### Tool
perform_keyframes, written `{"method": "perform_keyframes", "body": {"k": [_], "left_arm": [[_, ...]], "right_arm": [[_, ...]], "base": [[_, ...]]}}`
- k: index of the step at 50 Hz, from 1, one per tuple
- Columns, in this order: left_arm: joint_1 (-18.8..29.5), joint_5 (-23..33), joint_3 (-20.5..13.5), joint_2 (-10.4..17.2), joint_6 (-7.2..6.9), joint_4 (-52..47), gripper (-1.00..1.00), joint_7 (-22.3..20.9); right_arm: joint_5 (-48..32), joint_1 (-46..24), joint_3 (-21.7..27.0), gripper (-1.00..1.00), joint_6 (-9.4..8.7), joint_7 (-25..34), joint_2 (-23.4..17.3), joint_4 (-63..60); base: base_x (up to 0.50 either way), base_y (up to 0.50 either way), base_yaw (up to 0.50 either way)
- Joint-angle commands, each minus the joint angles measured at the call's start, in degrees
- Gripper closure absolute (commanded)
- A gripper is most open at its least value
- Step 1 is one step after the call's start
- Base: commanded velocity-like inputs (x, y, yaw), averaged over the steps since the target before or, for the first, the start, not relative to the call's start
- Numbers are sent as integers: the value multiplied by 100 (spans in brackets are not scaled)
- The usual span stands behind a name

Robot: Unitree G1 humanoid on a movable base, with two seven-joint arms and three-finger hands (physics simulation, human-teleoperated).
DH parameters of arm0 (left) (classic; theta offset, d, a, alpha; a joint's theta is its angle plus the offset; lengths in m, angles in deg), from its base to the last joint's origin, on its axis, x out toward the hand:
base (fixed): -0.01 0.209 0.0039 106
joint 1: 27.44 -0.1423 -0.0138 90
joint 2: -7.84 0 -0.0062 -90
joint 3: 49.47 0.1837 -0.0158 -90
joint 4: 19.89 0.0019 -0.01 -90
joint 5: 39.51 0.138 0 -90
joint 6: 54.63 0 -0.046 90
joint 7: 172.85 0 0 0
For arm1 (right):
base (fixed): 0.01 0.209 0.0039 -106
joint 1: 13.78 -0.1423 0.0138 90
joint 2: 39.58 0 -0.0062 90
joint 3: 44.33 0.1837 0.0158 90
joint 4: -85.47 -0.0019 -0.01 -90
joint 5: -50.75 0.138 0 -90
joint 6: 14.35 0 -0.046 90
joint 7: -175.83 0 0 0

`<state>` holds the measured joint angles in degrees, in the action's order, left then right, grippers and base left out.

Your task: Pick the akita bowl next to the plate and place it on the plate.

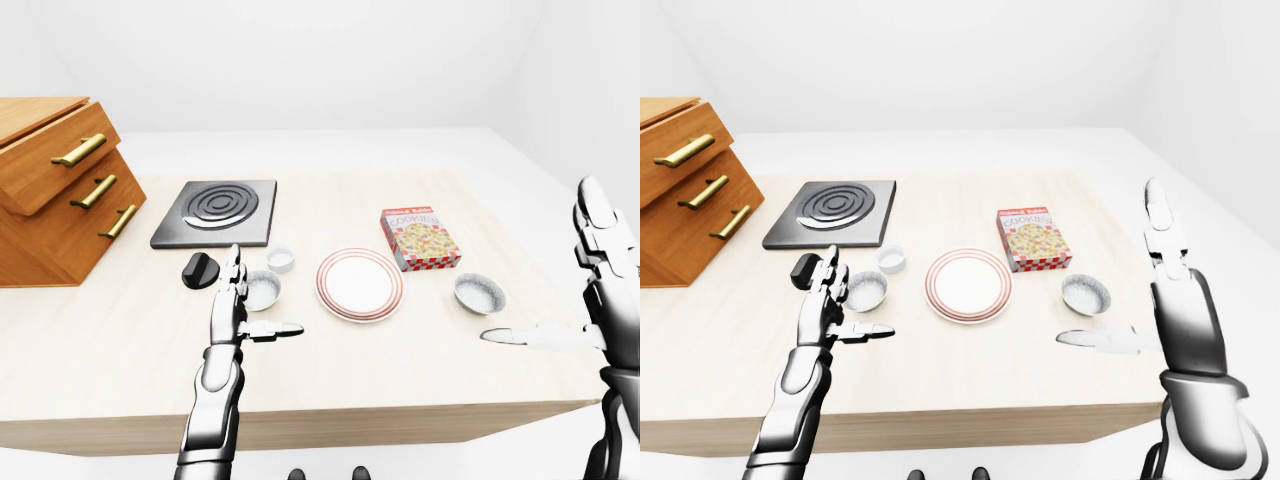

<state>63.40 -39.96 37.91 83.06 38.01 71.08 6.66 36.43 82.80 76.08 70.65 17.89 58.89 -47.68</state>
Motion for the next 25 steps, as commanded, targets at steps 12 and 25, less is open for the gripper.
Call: {"method": "perform_keyframes", "body": {"k": [12,25], "left_arm": [[7,4,-20,13,3,-19,-100,-11],[57,-224,-87,3,-188,-31,-100,-8]], "right_arm": [[-1723,46,1328,-100,0,1420,-306,-494],[-3097,475,1208,-100,1000,-103,46,815]], "base": [[0,0,0],[0,0,0]]}}
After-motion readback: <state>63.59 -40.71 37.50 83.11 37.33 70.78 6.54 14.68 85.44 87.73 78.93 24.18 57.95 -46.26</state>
